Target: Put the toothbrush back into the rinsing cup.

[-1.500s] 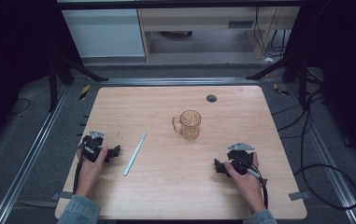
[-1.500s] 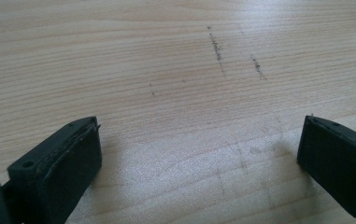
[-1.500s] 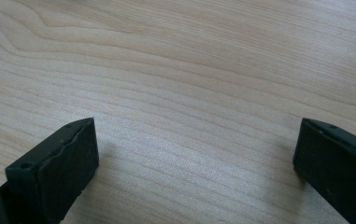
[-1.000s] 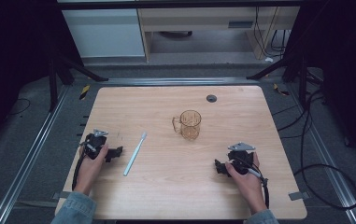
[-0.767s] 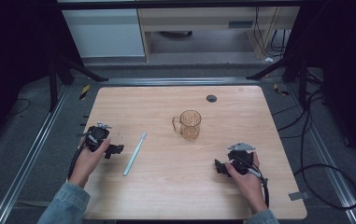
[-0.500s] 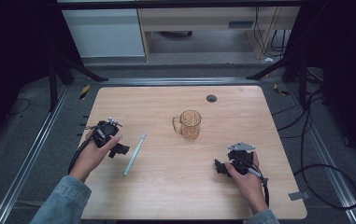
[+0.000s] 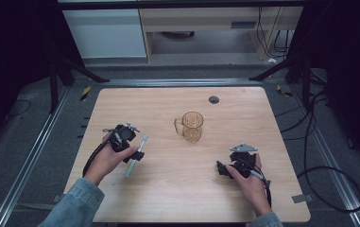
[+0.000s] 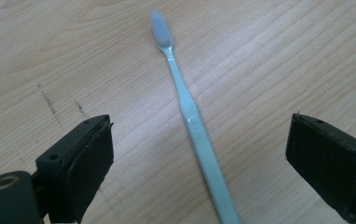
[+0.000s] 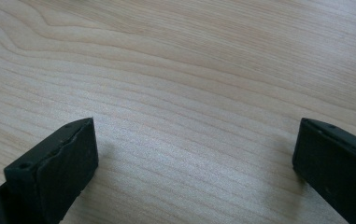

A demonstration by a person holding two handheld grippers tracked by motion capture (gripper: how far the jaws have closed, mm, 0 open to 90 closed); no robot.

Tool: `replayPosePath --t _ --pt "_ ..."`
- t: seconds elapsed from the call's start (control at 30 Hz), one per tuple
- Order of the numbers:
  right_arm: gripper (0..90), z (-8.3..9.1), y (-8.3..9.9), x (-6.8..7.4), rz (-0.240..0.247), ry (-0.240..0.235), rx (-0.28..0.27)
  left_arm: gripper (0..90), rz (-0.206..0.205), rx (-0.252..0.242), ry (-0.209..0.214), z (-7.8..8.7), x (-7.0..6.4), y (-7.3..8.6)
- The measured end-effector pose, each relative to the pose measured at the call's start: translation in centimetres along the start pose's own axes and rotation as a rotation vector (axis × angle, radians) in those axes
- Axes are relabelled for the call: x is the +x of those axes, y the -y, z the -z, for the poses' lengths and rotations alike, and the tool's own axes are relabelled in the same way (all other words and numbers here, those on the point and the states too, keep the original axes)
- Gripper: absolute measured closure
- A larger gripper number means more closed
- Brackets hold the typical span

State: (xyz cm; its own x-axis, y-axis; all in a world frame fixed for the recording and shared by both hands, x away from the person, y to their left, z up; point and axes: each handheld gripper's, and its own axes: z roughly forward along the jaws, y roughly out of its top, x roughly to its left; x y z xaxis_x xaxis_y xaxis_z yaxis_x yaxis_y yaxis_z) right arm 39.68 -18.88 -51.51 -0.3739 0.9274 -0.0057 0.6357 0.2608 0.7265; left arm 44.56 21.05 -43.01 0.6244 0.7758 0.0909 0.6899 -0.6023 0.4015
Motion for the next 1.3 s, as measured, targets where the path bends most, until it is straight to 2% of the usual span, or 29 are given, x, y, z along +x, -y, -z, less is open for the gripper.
replayPosePath --t 0.07,0.23,0.33,0.37,0.47,0.5,0.67,0.73,0.8,1.07,1.17,1.3 --pt "0.6 0.1 0.0 0.1 -0.011 -0.002 0.002 8.3 -0.002 0.016 0.0 0.0 -0.2 0.0" --pt "0.6 0.1 0.0 0.1 -0.013 -0.003 0.002 8.6 0.041 0.056 0.028 0.1 0.5 -0.3" --pt "0.6 0.1 0.0 0.1 -0.012 -0.002 0.002 9.1 0.053 0.065 0.006 0.2 1.0 -0.7" --pt "0.6 0.1 0.0 0.1 -0.013 -0.003 0.002 9.4 0.06 0.064 0.013 0.3 1.4 -1.1" --pt "0.6 0.1 0.0 0.1 -0.012 -0.002 0.002 10.9 0.066 0.06 0.035 0.3 1.6 -1.4" --pt "0.6 0.1 0.0 0.1 -0.012 -0.002 0.002 14.2 0.063 0.063 0.036 0.2 1.6 -1.4" --pt "0.6 0.1 0.0 0.1 -0.014 -0.003 0.003 17.6 0.05 0.103 0.041 -0.2 1.6 -1.4" --pt "0.6 0.1 0.0 0.1 -0.014 -0.003 0.003 23.7 0.055 0.132 0.041 -0.8 1.8 -1.5" --pt "0.6 0.1 0.0 0.1 -0.014 -0.003 0.003 25.2 0.054 0.137 0.044 -1.1 2.0 -1.5" --pt "0.4 0.0 0.0 0.0 -0.004 0.0 0.0 43.5 0.09 0.163 0.095 -2.5 2.4 -2.0" --pt "0.4 0.0 0.0 0.0 -0.004 0.0 0.0 48.5 0.085 0.174 0.093 -2.7 2.1 -2.4" --pt "0.4 0.0 0.0 0.0 -0.004 -0.001 0.0 52.4 0.071 0.199 0.069 -3.2 1.8 -2.6"
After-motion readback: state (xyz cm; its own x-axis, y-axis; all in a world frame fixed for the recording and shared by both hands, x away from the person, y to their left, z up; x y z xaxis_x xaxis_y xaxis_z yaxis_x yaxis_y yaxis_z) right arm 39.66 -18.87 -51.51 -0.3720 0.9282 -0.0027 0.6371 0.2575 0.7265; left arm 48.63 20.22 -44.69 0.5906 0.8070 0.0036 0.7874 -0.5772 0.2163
